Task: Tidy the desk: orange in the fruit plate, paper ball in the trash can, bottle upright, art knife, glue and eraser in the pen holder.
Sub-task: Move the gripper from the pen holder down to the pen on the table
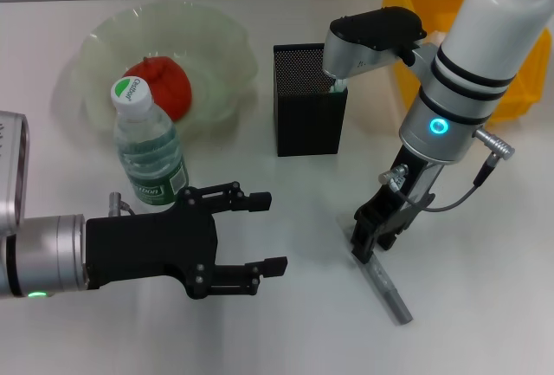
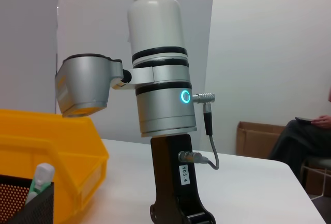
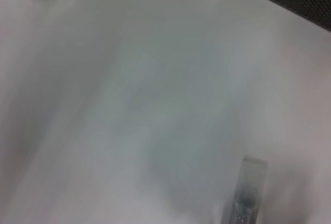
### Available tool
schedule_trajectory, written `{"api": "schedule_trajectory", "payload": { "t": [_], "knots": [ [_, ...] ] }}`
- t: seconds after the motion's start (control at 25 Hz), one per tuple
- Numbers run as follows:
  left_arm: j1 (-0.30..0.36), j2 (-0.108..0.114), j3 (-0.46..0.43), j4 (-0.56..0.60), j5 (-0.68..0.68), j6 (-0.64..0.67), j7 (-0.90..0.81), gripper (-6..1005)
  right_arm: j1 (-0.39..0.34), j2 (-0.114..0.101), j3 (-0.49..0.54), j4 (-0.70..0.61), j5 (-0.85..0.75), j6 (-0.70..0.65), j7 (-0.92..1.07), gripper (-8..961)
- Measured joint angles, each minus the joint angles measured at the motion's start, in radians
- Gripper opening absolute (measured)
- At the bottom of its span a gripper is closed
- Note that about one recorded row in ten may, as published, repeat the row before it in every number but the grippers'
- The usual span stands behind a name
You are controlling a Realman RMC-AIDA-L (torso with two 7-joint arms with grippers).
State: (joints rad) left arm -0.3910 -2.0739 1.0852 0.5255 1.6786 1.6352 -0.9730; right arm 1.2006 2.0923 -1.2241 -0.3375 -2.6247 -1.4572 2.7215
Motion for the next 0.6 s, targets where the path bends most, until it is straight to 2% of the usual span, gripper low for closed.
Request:
{"api": "schedule_trajectory", "payload": {
  "t": [0.6],
  "knots": [
    [-0.005, 0.000, -0.006, -0.006, -0.001, 0.000, 0.005, 785, 0.007, 0.000, 0.000, -0.008, 0.000, 0.000, 0.000, 378]
  ]
}}
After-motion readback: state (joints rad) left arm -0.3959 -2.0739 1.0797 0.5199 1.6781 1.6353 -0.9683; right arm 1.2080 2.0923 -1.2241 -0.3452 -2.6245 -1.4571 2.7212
